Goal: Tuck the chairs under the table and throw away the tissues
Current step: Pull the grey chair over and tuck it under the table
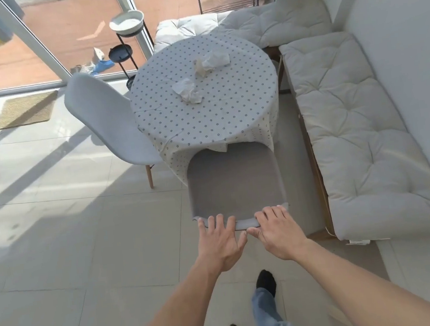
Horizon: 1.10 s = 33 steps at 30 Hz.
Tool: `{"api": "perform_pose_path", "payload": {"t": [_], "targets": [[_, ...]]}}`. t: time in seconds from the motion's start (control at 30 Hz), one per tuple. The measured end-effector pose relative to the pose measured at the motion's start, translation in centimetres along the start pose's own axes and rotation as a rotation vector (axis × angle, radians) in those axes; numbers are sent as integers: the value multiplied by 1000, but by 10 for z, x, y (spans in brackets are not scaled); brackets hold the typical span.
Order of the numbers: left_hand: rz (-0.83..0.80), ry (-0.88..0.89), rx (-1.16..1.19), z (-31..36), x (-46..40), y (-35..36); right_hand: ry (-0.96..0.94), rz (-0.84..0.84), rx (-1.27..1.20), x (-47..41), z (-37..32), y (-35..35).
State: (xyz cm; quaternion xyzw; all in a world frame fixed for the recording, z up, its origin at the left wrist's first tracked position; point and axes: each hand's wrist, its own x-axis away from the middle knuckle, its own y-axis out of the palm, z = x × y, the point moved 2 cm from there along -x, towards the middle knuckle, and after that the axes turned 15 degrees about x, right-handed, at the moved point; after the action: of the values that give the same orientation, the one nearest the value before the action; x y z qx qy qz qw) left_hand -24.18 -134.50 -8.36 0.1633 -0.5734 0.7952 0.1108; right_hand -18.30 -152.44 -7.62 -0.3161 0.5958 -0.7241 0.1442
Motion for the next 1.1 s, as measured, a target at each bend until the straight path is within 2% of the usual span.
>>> {"api": "perform_pose_path", "payload": {"t": [0.17,0.43,0.53,0.67,0.8,1.1], "targets": [[21,-24,-6,-8,-50,-25,-27,-23,-20,-50,24,-14],[-107,8,23,-23,-73,-45,-53,-68,-107,-77,27,-14],[-131,42,119,-28,-76,-55,9,-134,-185,-85,38,-14],[-73,-5,222,-47,-93,-81,91,-175,-157,-109,43,-28],[-53,-25,208,-78,-119,-118,168,-162,-133,-141,33,-55],[-34,108,175,-179,-159,-218,358,-134,-107,-207,-28,-132]]}}
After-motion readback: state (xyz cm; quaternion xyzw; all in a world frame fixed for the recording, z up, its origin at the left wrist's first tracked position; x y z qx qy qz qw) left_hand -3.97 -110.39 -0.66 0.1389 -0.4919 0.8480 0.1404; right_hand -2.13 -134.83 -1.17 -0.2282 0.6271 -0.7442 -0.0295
